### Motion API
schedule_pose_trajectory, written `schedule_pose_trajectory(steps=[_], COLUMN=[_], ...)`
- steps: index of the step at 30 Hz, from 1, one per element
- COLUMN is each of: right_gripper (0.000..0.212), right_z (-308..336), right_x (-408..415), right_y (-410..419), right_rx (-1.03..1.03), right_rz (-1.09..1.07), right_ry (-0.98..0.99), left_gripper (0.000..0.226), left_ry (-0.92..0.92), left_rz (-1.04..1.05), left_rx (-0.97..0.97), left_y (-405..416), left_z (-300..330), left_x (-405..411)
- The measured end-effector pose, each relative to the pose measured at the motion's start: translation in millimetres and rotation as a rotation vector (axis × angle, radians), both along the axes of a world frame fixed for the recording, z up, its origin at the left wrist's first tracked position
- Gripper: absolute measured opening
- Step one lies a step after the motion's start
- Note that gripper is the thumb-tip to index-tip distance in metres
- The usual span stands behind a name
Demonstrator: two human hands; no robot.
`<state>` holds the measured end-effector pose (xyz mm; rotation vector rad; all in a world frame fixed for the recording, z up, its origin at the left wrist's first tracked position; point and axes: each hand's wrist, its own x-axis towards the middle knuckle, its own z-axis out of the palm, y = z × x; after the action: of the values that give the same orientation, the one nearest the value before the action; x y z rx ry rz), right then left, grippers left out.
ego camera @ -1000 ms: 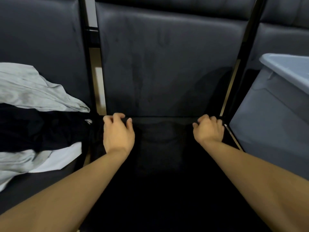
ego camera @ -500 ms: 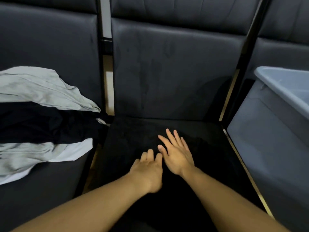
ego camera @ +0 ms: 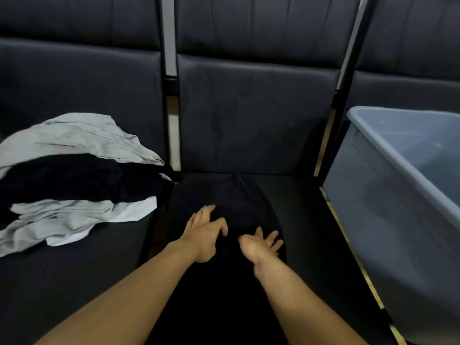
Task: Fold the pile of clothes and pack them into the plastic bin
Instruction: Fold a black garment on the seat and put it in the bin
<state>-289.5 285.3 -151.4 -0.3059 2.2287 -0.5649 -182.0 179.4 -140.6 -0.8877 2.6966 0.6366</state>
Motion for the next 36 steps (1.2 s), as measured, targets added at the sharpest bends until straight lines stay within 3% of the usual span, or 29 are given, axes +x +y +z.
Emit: schedule_pose_trajectory(steps=[2,4,7,12,15,19,25,27,29,31,32,34,36], right_gripper=[0.073,0.077,0.092,0.109,0.088,0.068,0.039,0.051,0.078,0.105,0.109,0.09,0.055], right_z=[10,23,27,11,13,12,-13,-12,-5,8,14,31,51], right_x=[-13,-31,-50,-52,-49,-48,-60,-65,-66,-64,-61,-53,-45], right_y=[10,18,30,35,32,30,44,51,56,60,62,66,68], right_rx=[-0.097,-0.164,0.014,0.266,0.264,0.243,-0.107,-0.25,-0.389,-0.59,-0.675,-0.85,-0.968], right_rz=[-0.003,-0.079,-0.064,0.099,0.155,0.197,0.11,0.024,-0.046,-0.115,-0.148,-0.163,-0.198], right_ry=[0.036,0.144,0.315,0.257,0.243,0.237,0.209,0.212,0.235,0.161,0.11,0.051,0.015], left_gripper=[0.05,0.048,0.061,0.061,0.062,0.044,0.034,0.031,0.031,0.03,0.03,0.042,0.034], left_ry=[0.225,0.353,0.242,-0.034,-0.082,-0.025,0.192,0.326,0.478,0.65,0.75,0.941,1.066], left_rz=[0.263,0.518,0.745,0.724,0.723,0.773,0.807,0.871,0.921,0.935,0.935,0.9,0.844], left_rx=[0.016,-0.09,-0.046,0.126,0.172,0.257,0.473,0.557,0.622,0.643,0.661,0.728,0.782], left_y=[2,-2,-20,-28,-25,-23,-29,-29,-28,-26,-24,-20,-16], left_z=[5,6,5,3,-3,-4,-10,-5,5,13,20,31,45], left_x=[11,23,43,67,68,69,81,86,89,91,92,95,97])
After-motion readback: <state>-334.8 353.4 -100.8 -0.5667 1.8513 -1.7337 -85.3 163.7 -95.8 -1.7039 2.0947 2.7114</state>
